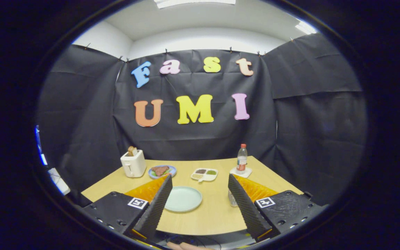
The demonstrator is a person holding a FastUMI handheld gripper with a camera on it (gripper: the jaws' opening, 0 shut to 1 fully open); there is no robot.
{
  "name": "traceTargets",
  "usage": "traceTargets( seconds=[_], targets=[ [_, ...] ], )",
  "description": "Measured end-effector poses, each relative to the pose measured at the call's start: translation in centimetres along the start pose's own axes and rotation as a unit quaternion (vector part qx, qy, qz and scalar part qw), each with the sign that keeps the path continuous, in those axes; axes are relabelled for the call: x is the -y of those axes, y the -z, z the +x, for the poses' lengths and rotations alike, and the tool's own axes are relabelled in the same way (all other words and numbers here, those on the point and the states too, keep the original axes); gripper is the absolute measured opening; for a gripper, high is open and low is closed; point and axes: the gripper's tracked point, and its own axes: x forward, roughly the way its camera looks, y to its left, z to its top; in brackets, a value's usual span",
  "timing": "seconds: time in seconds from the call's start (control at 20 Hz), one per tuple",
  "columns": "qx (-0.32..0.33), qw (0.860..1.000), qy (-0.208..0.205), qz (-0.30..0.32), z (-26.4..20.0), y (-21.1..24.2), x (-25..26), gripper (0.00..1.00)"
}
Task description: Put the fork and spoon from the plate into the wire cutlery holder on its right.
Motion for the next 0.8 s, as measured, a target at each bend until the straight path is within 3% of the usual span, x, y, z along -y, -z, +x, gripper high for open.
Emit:
traceTargets(
  seconds=[0.35,0.8],
  targets=[
    [0.017,1.0,-0.021,-0.001,-0.6,0.3,-2.7,0.97],
    [0.002,1.0,-0.012,0.002,1.6,1.5,-2.1,0.97]
  ],
)
